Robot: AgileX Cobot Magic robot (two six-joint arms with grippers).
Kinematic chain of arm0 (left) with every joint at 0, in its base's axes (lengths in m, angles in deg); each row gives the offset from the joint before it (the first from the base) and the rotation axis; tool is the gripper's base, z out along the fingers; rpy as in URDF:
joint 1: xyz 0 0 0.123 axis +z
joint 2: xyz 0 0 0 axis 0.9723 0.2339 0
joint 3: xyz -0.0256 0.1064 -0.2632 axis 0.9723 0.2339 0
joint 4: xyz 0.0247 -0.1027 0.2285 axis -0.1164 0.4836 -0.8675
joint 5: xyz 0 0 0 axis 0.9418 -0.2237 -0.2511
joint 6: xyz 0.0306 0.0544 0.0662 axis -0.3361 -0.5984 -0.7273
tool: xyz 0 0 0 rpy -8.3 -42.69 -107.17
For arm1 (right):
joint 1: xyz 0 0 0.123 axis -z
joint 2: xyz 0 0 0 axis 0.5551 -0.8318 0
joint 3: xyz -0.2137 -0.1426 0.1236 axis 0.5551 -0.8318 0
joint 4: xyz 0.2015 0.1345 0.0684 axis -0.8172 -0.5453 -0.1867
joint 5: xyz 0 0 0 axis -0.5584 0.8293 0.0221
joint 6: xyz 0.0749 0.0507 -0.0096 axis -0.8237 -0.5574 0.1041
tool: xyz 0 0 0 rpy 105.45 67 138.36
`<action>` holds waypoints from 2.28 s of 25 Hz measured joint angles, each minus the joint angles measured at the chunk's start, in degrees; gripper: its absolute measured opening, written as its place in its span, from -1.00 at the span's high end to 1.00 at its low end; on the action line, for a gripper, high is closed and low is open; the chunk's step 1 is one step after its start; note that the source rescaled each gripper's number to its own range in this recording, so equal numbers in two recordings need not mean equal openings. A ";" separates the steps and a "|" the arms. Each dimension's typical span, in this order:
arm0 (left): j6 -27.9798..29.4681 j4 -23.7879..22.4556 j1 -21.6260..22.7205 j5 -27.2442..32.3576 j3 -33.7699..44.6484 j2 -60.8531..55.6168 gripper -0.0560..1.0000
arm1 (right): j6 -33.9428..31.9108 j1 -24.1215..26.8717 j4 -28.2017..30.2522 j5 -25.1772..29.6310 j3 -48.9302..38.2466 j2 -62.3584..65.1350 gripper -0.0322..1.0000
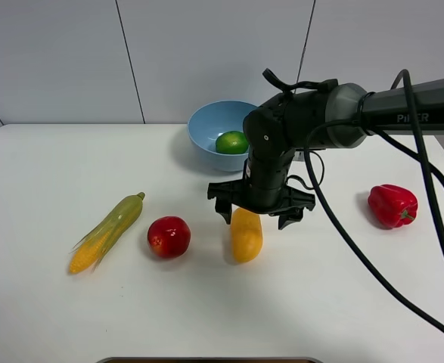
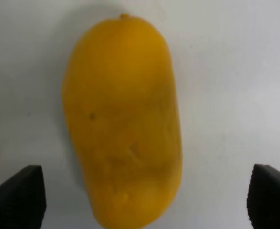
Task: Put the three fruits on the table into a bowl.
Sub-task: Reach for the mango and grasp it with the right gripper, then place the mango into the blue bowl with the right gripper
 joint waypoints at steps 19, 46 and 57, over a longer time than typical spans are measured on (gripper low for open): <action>0.00 0.00 0.00 0.00 0.00 0.00 -0.74 | 3.94 0.44 -1.47 -4.87 0.00 -7.47 -0.66; 0.00 0.00 0.00 0.00 0.00 0.00 -0.74 | 5.97 1.99 -2.14 -6.85 0.00 -10.02 0.94; 0.00 0.00 0.00 0.00 0.00 0.00 -0.74 | 7.42 1.99 -2.14 -6.85 0.00 -10.02 0.94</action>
